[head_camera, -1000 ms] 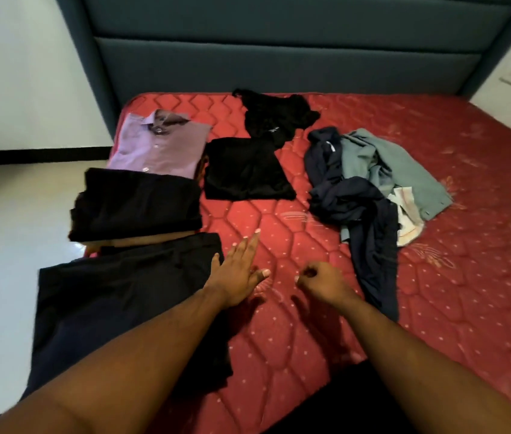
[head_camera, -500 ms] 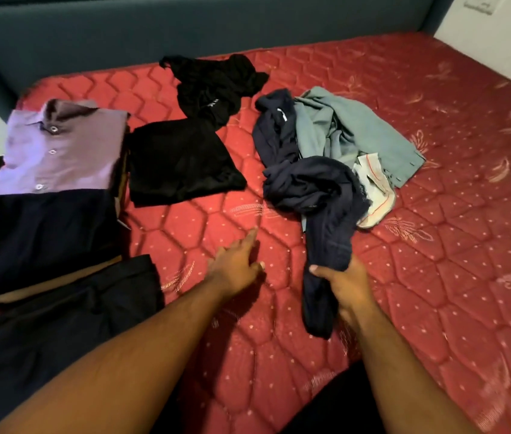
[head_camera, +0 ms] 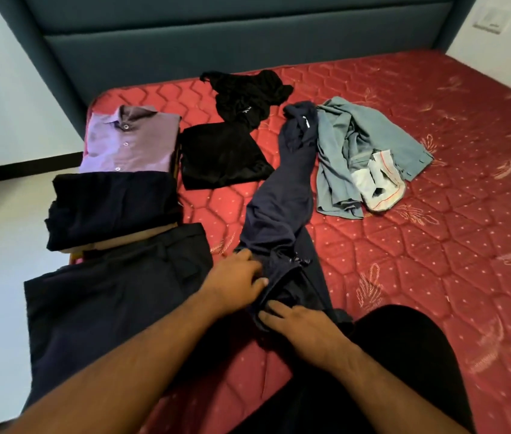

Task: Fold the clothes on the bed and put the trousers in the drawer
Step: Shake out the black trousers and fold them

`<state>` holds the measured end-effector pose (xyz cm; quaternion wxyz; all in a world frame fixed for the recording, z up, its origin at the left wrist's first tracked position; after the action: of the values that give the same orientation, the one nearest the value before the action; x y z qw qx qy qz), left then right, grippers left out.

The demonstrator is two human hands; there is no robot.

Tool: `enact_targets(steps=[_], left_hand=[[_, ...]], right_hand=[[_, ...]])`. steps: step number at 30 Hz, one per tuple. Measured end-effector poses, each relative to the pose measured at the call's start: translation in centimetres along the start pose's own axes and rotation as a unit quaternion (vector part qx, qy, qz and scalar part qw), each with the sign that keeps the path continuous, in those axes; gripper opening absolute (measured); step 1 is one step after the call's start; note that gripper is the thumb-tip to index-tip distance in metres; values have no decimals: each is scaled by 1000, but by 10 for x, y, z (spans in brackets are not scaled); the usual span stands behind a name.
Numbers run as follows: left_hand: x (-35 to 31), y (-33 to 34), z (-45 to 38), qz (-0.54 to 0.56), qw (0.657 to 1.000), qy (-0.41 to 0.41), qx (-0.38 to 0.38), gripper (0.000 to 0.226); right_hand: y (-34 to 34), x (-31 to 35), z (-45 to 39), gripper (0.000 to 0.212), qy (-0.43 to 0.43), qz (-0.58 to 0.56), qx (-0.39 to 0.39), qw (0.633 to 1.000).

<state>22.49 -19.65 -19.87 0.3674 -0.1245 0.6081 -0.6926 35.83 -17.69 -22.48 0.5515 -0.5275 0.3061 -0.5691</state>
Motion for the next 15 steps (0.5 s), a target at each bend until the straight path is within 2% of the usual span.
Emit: enact_targets(steps=[2,3,5,6,9,11,13,15], left_hand=[[4,12,8,170,982,-79,22,42],[5,22,8,188,976,-102,39,54],[6,40,12,119,982,-122,78,75],[7,46,13,71,986,-127,87,78],[0,50,20,-3,990,-127,55,79],[-8,50,27,-53,990,-130,6,75],[-16,49,31,-86,987,-123,-49,64],[-14,52,29,-56,988,-129,-65,50]], right_hand=[[4,11,0,48,-13,41,-10,999],[8,14,-3,47,-19,56,-13,998],[16,18,-7,45,-27,82,-14,996],[19,16,-8,42,-18,59,-8,998],[22,-1,6,41,101,-48,9,994],[20,-14,21,49,187,-18,10,982],[20,-18,27,51,215,40,32,975],[20,-20,29,44,208,44,41,976]])
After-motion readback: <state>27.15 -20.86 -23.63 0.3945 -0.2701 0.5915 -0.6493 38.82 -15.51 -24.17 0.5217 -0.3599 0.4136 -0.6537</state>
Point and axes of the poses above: each hand's wrist, its own z-axis away from the middle knuckle, its own y-axis out of the palm, x = y × z, the point moved 8 cm from there along -z, towards the middle knuckle, and after that the axes turned 14 degrees about -y, right-handed, at the moved point
